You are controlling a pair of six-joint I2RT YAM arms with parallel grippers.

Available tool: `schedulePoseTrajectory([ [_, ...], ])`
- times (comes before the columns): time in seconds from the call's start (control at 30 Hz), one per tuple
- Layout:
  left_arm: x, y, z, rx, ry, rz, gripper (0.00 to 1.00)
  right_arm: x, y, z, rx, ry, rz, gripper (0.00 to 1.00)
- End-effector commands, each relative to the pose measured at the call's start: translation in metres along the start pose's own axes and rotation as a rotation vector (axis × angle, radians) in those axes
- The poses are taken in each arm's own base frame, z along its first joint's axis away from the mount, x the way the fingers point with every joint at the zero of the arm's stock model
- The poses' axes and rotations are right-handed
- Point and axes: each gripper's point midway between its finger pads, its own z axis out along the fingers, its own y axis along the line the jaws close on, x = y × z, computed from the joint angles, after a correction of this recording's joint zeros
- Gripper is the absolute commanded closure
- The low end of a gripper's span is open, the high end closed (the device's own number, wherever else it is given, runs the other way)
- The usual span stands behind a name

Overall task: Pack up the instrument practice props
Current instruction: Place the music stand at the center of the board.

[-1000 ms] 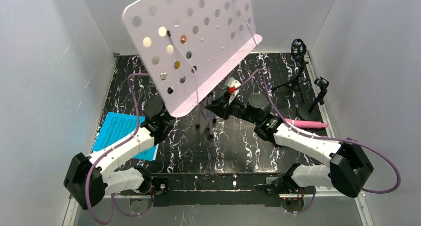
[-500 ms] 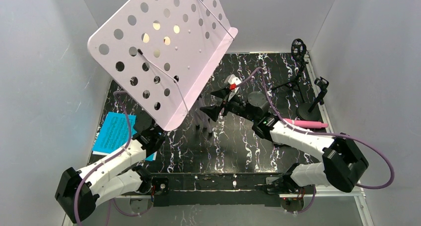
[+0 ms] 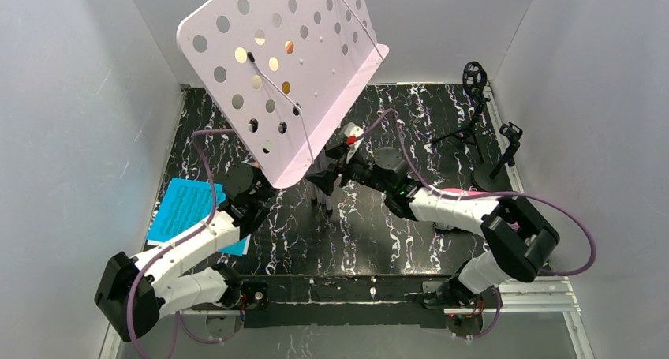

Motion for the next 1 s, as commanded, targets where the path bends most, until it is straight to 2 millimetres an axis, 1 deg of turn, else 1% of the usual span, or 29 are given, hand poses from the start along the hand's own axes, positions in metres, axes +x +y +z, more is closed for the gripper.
schedulePoseTrajectory([
  [0.0,0.007,-0.003,0.002,-0.014,0.03,-0.076,1.0,-0.039,-0.005,0.019,0.056,-0.167,-0.037,0.01],
  [0.1,0.009,-0.002,0.003,-0.022,0.035,-0.09,1.0,-0.032,-0.006,0.03,0.075,-0.173,-0.03,0.02],
  [0.17,0.009,-0.002,0.005,-0.027,0.036,-0.1,1.0,-0.029,-0.007,0.035,0.089,-0.188,-0.022,0.04],
  [0.27,0.009,-0.003,0.007,-0.027,0.036,-0.119,1.0,-0.024,-0.006,0.041,0.1,-0.195,-0.015,0.1],
  [0.4,0.003,-0.005,0.012,-0.026,0.031,-0.136,1.0,-0.023,-0.006,0.046,0.098,-0.197,-0.017,0.24],
  [0.43,-0.001,-0.006,0.014,-0.018,0.028,-0.14,1.0,-0.025,-0.004,0.046,0.092,-0.199,-0.017,0.3],
  [0.53,-0.013,-0.016,0.021,0.022,0.034,-0.162,1.0,-0.034,0.003,0.04,0.071,-0.196,-0.016,0.45],
  [0.63,-0.022,-0.028,0.028,0.07,0.049,-0.199,1.0,-0.041,0.01,0.031,0.058,-0.188,-0.004,0.55],
  [0.7,-0.027,-0.037,0.032,0.107,0.057,-0.241,1.0,-0.045,0.015,0.024,0.05,-0.175,0.014,0.57],
  [0.8,-0.032,-0.051,0.039,0.16,0.101,-0.308,1.0,-0.043,0.019,0.01,0.058,-0.129,0.074,0.6],
  [0.87,-0.033,-0.061,0.042,0.194,0.13,-0.37,1.0,-0.042,0.023,0.001,0.063,-0.101,0.126,0.65],
  [0.9,-0.031,-0.064,0.043,0.202,0.139,-0.394,1.0,-0.036,0.025,-0.003,0.072,-0.069,0.149,0.68],
  [0.93,-0.028,-0.066,0.044,0.204,0.15,-0.415,1.0,-0.037,0.024,-0.009,0.088,-0.054,0.167,0.69],
  [0.97,-0.024,-0.066,0.045,0.201,0.159,-0.431,1.0,-0.034,0.023,-0.013,0.11,-0.034,0.19,0.7],
])
